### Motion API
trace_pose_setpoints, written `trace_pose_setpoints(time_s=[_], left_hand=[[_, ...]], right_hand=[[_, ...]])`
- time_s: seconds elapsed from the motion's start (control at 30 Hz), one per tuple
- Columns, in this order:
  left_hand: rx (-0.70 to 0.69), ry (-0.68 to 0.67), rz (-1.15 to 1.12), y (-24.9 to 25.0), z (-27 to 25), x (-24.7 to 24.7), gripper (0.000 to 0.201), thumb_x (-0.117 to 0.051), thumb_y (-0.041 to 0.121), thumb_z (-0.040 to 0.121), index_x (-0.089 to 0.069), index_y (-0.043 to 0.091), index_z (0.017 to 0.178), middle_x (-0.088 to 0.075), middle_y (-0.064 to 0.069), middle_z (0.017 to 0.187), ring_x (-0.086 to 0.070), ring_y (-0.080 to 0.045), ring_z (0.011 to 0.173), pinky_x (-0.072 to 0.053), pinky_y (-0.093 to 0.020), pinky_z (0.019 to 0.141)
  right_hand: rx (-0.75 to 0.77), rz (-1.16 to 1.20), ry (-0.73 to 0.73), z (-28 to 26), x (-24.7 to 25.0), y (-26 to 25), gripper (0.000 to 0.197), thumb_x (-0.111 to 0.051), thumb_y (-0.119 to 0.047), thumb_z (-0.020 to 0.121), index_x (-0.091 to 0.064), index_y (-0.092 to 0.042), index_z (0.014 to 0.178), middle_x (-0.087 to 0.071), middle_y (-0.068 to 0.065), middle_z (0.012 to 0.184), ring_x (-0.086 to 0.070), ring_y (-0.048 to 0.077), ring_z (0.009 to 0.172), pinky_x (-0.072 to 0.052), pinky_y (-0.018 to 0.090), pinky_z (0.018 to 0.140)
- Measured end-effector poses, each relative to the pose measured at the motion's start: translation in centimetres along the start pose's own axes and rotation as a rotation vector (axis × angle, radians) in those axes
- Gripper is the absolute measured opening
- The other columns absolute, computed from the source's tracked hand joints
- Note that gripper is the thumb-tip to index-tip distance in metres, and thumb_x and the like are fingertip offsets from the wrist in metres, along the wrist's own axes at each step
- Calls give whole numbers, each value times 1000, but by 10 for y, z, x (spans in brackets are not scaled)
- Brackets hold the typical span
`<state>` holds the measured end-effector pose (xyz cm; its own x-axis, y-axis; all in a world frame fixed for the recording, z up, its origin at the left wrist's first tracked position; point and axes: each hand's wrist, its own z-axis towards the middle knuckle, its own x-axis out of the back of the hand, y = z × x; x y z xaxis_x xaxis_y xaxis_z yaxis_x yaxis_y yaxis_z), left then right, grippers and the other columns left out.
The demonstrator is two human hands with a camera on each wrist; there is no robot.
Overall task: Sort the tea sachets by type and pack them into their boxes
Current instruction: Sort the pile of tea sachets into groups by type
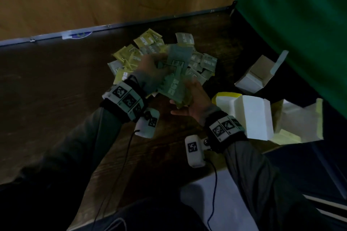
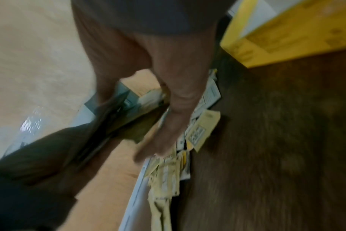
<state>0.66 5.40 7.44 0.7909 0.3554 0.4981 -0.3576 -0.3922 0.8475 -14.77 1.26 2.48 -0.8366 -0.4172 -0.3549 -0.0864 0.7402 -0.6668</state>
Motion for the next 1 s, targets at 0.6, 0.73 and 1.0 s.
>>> trace_pose_setpoints(time_s=[0.6,0.73,1.0], left_hand=[[277,-36,-381,-12,-90,-45,28,-57,37,90,-61,9,85,-55,-10,84,-52,-21,77,-44,-40,75],[209,-172,-209,-23,-114,-48,17,-72,24,80,-56,21,77,-59,3,79,-60,-20,80,-53,-38,77],[307,19,-355,-48,-103,-5,10,-62,24,89,-57,17,85,-65,-14,104,-61,-35,103,-48,-53,92]], right_hand=[[276,171,284,-51,25,52,44,-69,-12,83,-53,-8,124,-62,18,118,-64,38,99,-57,51,71],[209,236,259,-70,23,74,40,-66,-15,86,-54,-12,124,-64,17,118,-66,34,96,-56,51,78],[252,229,269,-82,29,75,16,-51,-11,95,-54,-8,110,-64,11,99,-63,25,78,-53,26,47]])
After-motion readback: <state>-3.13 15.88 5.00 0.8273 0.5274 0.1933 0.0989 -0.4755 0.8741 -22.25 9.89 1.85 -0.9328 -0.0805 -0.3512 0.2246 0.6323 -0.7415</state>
